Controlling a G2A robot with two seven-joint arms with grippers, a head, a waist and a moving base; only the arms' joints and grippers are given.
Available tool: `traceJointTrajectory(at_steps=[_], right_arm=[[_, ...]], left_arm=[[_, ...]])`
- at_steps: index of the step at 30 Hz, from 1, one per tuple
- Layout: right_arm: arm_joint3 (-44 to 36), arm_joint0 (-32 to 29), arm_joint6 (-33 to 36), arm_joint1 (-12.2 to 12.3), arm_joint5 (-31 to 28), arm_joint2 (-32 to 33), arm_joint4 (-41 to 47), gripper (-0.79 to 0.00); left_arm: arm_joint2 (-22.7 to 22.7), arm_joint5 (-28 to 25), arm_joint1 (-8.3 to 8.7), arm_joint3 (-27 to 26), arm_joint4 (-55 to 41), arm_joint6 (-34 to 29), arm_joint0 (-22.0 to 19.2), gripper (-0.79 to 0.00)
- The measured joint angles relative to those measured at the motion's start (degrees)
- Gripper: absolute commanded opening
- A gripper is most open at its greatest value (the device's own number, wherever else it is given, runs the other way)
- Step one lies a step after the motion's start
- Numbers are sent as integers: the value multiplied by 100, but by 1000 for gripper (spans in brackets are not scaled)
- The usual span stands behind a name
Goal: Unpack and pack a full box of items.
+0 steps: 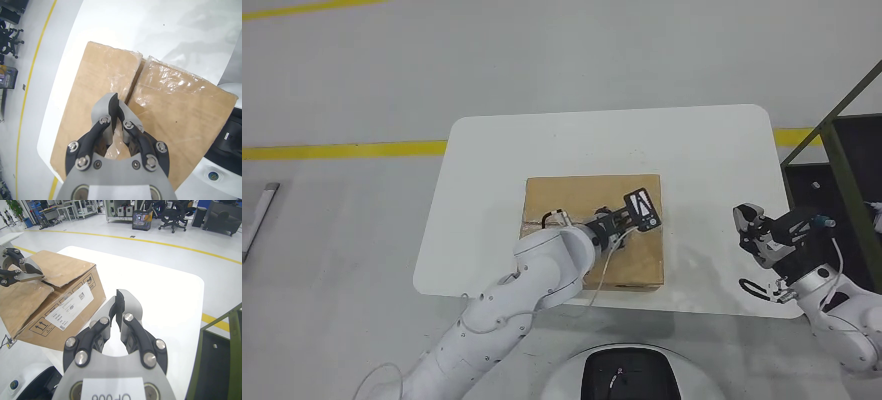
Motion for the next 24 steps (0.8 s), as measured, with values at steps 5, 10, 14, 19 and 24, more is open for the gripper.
traceJointTrajectory(at_steps=[5,10,14,19,24], right_arm=[[-43,20,7,-1,-15,19,53,-785],[-45,51,25,-2,-35,19,95,-785],[-47,87,40,-6,-64,-35,116,-785],[-57,139,65,-8,-113,-105,99,-785],[-28,183,71,-9,-147,-147,80,-785]], left_arm=[[-431,162,69,-260,143,-59,151,-785],[-1331,376,237,-707,384,-302,464,-785],[-2226,357,400,-1035,671,-524,808,-785],[-3482,48,603,-1245,1119,-672,1302,-785],[-4490,-138,733,-1371,1409,-710,1767,-785]])
